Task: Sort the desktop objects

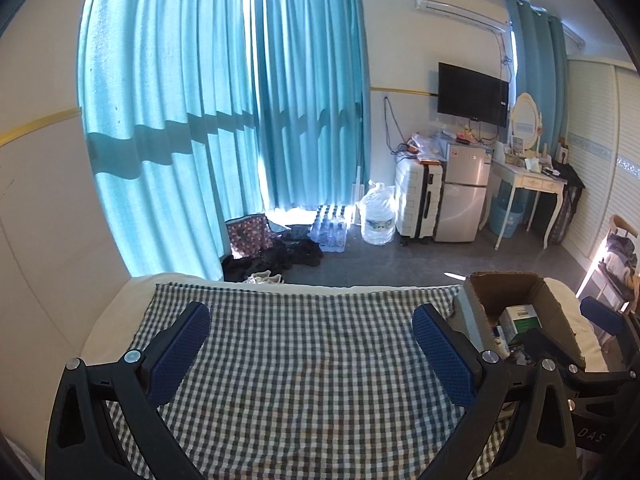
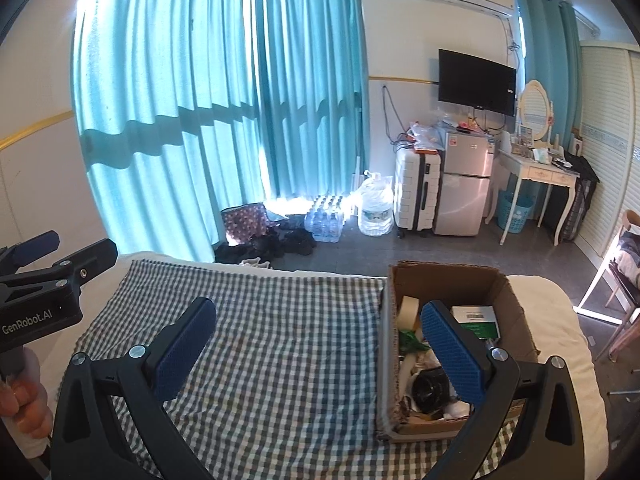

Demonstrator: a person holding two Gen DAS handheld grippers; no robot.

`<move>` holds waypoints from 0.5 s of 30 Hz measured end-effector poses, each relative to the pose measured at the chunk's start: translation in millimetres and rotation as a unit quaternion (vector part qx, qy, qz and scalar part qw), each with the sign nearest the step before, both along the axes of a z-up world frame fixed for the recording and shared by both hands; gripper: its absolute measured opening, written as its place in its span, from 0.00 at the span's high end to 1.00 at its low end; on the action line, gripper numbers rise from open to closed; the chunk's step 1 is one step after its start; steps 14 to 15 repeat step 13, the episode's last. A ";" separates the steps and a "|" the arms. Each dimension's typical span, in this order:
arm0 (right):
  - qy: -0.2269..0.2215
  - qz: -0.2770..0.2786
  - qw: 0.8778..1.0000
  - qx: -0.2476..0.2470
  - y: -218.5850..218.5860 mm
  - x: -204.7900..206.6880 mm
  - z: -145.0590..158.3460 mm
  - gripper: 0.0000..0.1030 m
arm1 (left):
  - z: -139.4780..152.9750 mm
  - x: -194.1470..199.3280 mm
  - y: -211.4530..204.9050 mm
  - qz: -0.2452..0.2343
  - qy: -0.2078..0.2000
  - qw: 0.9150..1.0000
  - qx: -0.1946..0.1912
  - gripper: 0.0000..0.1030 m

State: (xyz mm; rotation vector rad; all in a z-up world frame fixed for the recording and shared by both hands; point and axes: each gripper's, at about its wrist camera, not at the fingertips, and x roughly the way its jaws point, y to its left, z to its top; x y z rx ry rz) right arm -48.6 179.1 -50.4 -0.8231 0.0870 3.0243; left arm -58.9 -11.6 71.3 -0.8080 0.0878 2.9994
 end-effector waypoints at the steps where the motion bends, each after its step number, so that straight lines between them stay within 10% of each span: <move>1: 0.000 0.003 1.000 0.001 -3.4 -0.4 -0.7 0.00 | -0.8 0.5 -3.8 0.003 -0.001 1.000 0.001 0.00; 15: -0.008 0.014 1.000 0.001 -16.1 -3.3 -11.5 0.00 | -13.6 -2.5 -7.2 0.007 -0.018 1.000 0.010 0.00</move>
